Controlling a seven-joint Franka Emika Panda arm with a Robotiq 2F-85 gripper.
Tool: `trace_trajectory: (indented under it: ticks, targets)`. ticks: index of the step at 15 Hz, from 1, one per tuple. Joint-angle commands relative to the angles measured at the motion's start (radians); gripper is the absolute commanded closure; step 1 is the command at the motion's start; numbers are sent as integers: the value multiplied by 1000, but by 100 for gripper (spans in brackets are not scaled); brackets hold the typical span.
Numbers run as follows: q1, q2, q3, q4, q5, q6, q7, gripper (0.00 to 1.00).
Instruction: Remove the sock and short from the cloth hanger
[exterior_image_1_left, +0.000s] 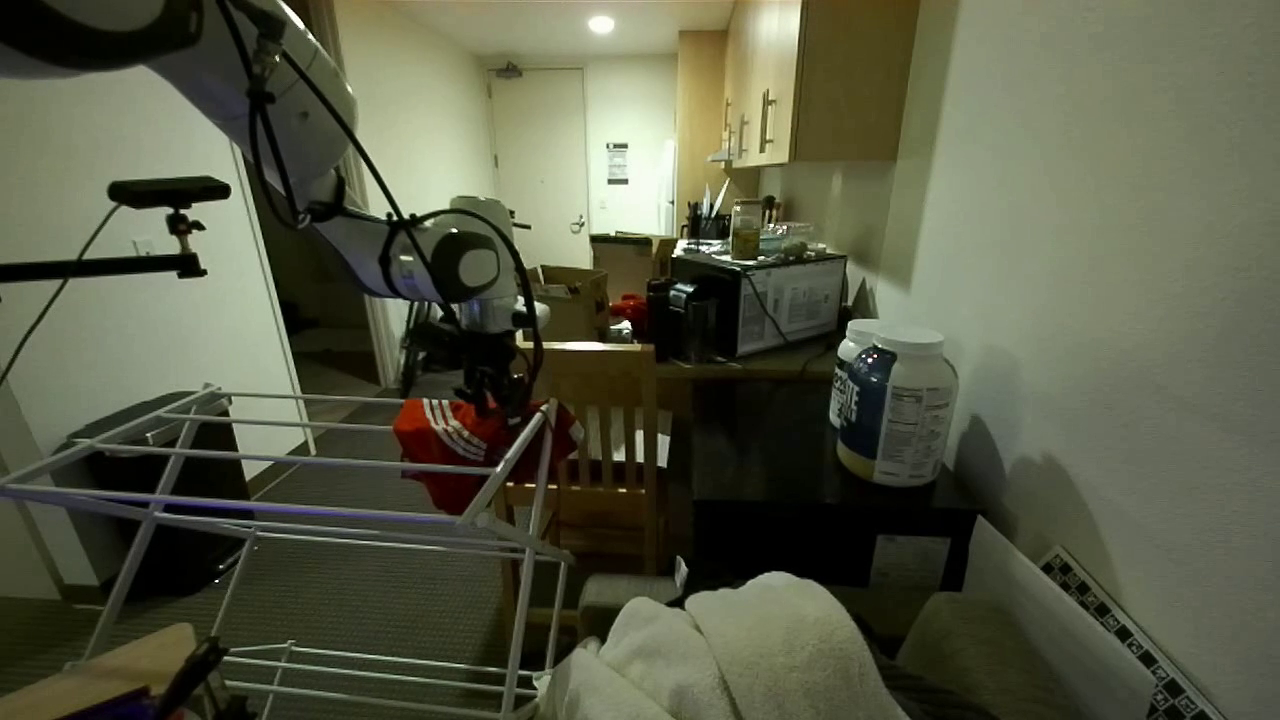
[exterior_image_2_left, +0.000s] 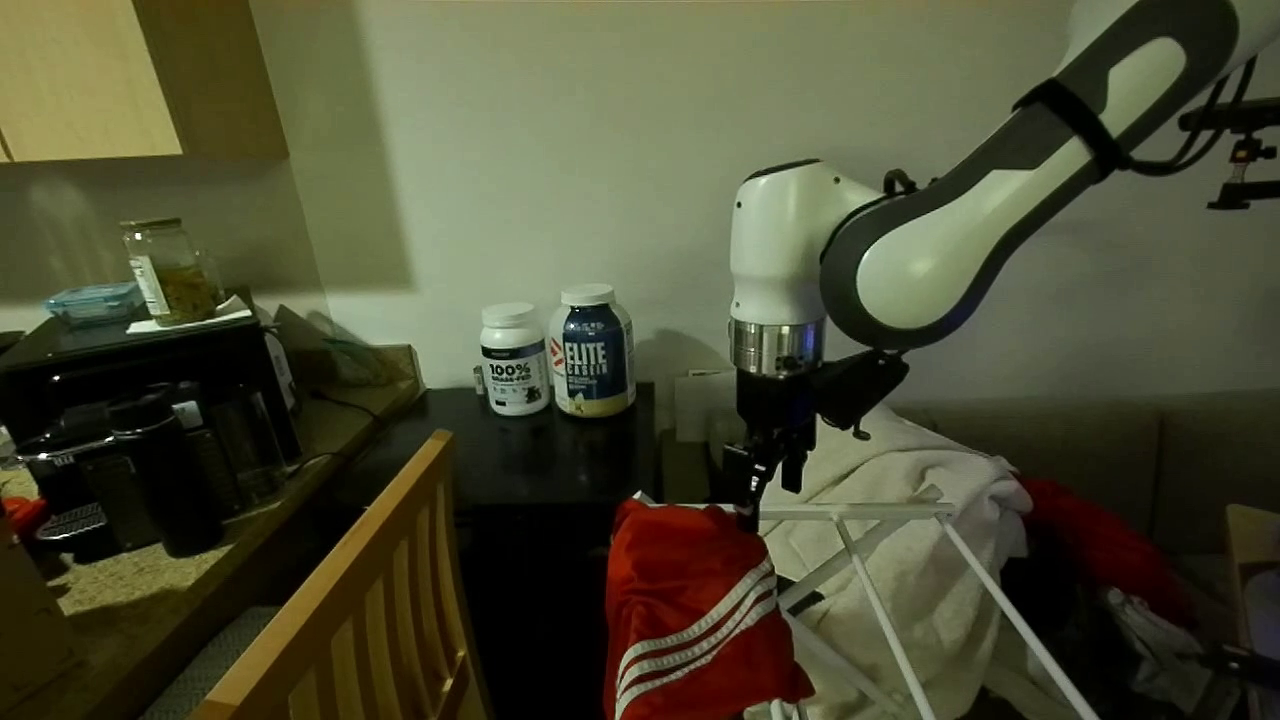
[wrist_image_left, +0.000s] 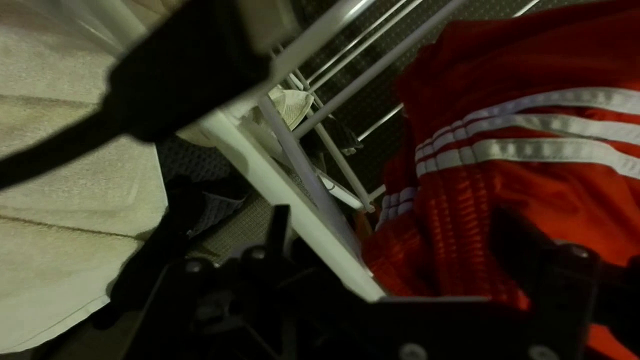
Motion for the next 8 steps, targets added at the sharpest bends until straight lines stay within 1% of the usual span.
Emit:
trace_trajectory:
  ticks: [1,6,8]
  targets:
    - [7,-51,13,-63,38,27,16,0]
    - [23,-58,25,-86,54,75,30,0]
    - [31,-61,27,-106,53,126,40,0]
